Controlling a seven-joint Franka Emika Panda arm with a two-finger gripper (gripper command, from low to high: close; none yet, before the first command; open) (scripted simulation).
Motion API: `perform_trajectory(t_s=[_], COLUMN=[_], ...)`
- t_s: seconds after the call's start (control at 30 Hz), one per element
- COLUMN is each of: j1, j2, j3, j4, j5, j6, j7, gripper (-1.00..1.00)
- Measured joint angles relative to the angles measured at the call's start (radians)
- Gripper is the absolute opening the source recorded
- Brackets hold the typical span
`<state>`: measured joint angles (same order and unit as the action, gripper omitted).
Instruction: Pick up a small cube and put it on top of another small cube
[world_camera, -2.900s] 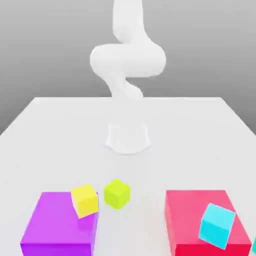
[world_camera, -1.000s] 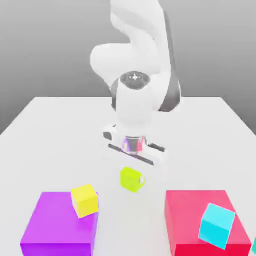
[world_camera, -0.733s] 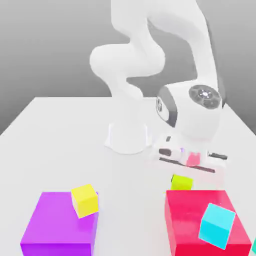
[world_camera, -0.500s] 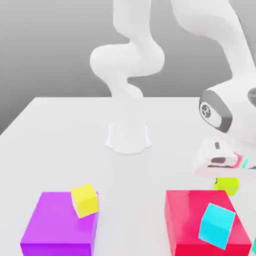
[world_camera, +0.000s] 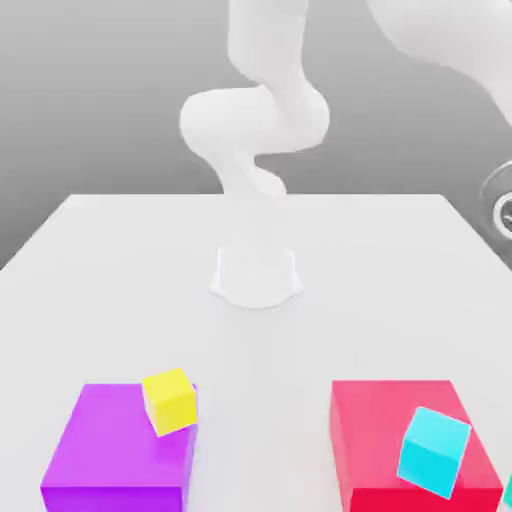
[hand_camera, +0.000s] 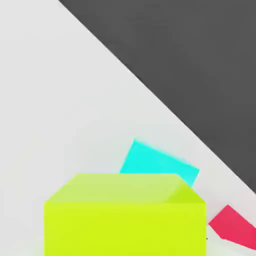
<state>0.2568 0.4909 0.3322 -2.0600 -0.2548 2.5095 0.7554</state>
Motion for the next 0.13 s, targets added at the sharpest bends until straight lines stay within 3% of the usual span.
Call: perform_trajectory(t_s=[0.03,0.13], j1=[0.007,0.007], j2=[0.020,0.020], j3=[-0.010,-0.010], j4=[0.002,0.002], j5=[-0.012,-0.012], j6=[0.019,0.019], j7=[0.006,0.006], gripper=[1.00,1.00])
